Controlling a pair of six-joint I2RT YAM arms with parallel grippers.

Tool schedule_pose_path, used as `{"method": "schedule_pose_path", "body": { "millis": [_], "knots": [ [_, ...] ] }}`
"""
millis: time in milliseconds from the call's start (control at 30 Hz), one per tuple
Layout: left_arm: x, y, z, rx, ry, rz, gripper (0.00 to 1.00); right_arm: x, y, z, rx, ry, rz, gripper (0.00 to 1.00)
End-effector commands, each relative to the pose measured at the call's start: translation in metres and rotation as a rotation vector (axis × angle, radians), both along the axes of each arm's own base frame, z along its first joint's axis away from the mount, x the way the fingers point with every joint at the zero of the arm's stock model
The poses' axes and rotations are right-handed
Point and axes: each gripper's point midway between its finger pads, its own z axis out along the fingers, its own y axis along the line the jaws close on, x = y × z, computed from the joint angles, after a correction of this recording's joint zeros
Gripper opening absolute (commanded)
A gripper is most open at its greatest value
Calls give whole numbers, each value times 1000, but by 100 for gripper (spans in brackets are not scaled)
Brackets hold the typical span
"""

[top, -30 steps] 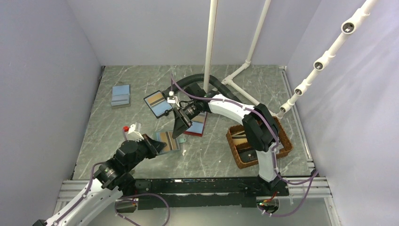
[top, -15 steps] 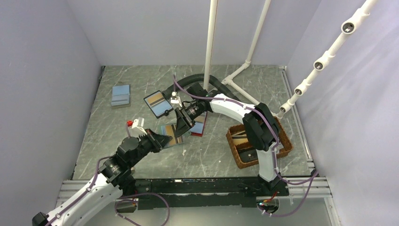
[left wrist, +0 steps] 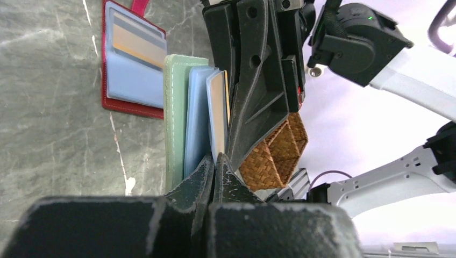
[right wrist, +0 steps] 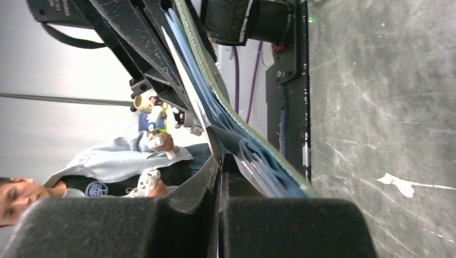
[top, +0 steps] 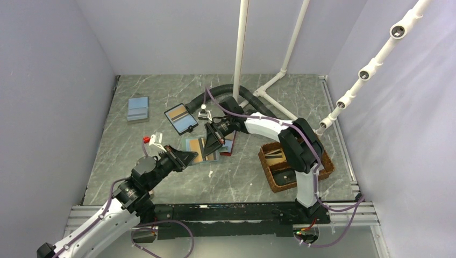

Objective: Take the credit cards out of the card holder
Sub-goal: Remove the credit card from the card holder, then place the credit card in the storage box.

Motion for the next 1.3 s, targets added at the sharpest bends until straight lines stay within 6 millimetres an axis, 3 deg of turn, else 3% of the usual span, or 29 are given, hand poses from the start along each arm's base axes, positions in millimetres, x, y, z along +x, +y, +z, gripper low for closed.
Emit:
{"method": "schedule_pose_path", "body": {
  "millis": [0, 367, 767, 900, 1067, 1267],
  "knots": [
    [1, 3, 27, -84, -53, 28, 0, -10, -1, 45, 137, -35, 65, 0],
    [-13, 32, 29, -124, -67, 106, 0, -3, -9, 39, 133, -30, 41, 0],
    [-22, 40, 28, -129, -58, 114, 0, -7, -11, 37, 142, -38, 50, 0],
    [-21, 47, 19, -94, -19, 146, 0, 0, -15, 25, 118, -108, 11, 0],
    [-26, 62, -14, -19, 127, 217, 0, 7, -43, -10, -74, -464, 24, 0],
    [-36, 72, -40, 42, 232, 241, 0, 5, -102, -12, -125, -788, 145, 0]
  ]
}}
